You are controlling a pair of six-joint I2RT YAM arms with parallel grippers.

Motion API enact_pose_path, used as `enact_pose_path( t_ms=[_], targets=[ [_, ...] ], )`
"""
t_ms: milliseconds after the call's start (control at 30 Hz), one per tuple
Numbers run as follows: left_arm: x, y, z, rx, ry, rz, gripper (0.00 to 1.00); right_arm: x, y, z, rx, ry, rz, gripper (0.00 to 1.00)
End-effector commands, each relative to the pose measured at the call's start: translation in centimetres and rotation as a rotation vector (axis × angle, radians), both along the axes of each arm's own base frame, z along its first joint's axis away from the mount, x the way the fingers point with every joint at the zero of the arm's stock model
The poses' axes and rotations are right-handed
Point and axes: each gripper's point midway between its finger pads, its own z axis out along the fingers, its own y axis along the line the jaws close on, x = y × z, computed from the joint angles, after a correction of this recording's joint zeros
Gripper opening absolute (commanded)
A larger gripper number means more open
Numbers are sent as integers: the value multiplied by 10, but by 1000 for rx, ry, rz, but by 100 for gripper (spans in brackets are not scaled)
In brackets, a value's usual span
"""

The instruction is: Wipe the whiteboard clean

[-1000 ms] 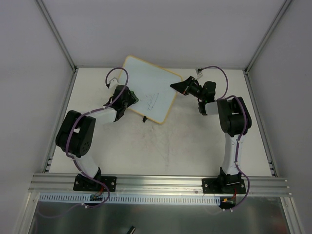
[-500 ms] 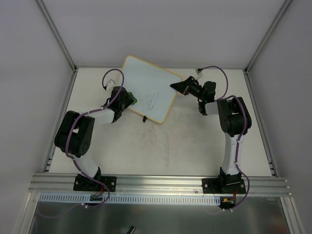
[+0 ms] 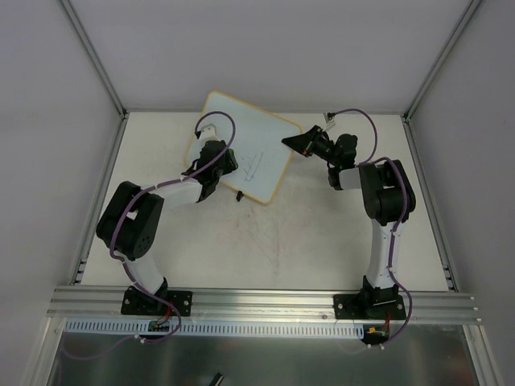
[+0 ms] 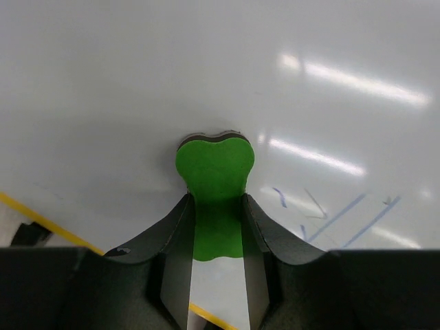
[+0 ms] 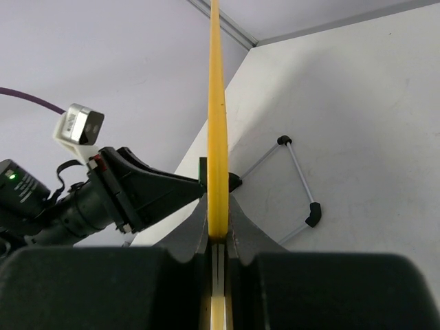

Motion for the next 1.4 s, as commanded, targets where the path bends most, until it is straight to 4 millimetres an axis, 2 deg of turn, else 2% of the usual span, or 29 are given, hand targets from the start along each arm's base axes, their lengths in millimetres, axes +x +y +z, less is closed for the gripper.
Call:
enact_pose_path(
  t_ms=[0,233,267,300,500,733,1067,1233,1367],
  targets=[
    [-9,-36,-5,130,4,-142,0,-7,-1,46,25,-279,19,0],
    [-11,-84,10,170,-52,-289,0,-8,0,47,26,-280,22,0],
    [-15,-94,5,195,-53,-328,0,-9,0,47,26,-281,25,0],
    [-13,-102,12,196,-74,-347,0,-8,0,47,26,-281,24,0],
    [-20,-146,14,211,-114,-526,0,-9,1,47,26,-280,27,0],
    [-32,-167,11,266,-141,-628,0,-9,1,46,26,-279,27,0],
    [-32,-154,7,291,-127,-549,0,-9,0,46,26,-279,25,0],
    [-30,-129,-4,289,-92,-450,0,-9,1,46,28,-276,26,0],
    [-29,-110,-10,206,-57,-388,0,-9,1,46,29,-276,26,0]
  ],
)
